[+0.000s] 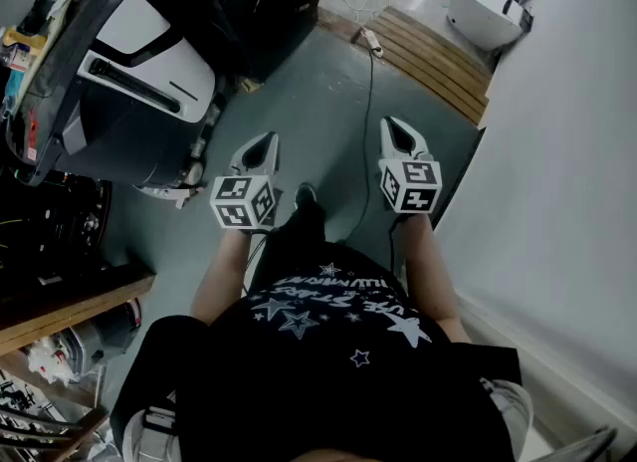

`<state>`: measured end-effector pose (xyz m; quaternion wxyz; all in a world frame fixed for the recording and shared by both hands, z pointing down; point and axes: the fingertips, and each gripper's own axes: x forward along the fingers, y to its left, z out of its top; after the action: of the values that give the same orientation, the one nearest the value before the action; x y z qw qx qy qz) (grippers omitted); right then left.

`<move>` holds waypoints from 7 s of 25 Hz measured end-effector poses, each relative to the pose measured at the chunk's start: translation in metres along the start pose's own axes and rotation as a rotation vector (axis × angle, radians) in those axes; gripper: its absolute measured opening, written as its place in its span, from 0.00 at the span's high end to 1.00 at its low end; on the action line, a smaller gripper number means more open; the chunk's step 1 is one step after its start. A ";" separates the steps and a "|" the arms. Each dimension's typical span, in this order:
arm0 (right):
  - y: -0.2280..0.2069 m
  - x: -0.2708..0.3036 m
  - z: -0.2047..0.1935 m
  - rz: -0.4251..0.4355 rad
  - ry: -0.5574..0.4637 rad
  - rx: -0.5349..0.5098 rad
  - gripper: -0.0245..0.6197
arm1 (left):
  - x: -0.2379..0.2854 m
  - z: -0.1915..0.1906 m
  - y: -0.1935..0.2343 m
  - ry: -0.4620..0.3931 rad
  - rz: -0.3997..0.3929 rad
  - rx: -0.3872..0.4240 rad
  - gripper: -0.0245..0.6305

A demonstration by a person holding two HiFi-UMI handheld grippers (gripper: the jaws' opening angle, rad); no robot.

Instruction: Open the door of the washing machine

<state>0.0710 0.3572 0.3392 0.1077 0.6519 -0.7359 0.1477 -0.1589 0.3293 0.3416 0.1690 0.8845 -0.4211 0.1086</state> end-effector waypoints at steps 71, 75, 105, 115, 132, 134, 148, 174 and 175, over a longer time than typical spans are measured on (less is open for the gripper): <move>-0.237 0.582 0.133 0.643 0.275 -0.160 0.52 | 0.414 0.142 0.137 0.043 0.611 -0.221 0.95; -0.236 0.617 0.127 0.644 0.297 -0.194 0.52 | 0.434 0.142 0.158 0.045 0.638 -0.252 0.95; -0.204 0.872 0.068 0.716 0.364 -0.743 0.52 | 0.582 0.087 0.294 0.098 0.642 -0.288 0.95; -0.185 0.913 0.053 0.836 0.338 -0.912 0.52 | 0.598 0.064 0.277 0.105 0.751 -0.372 0.95; -0.180 0.926 0.034 1.047 0.305 -1.206 0.72 | 0.612 0.066 0.260 0.084 0.912 -0.421 0.95; -0.183 0.923 0.033 1.065 0.314 -1.207 0.73 | 0.612 0.065 0.251 0.087 0.931 -0.428 0.95; -0.208 0.883 0.020 1.080 0.362 -1.108 0.74 | 0.600 0.048 0.206 0.097 1.011 -0.486 0.95; -0.245 0.739 -0.042 0.973 0.567 -1.028 0.76 | 0.480 -0.021 0.115 0.018 1.098 -0.589 0.95; -0.244 0.731 -0.044 0.974 0.579 -1.023 0.76 | 0.474 -0.024 0.112 0.015 1.101 -0.593 0.95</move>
<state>0.2191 -0.3307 0.6561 0.5076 0.0577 -0.8595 -0.0159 0.0472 -0.0630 0.5450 0.3294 0.4525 -0.8262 0.0643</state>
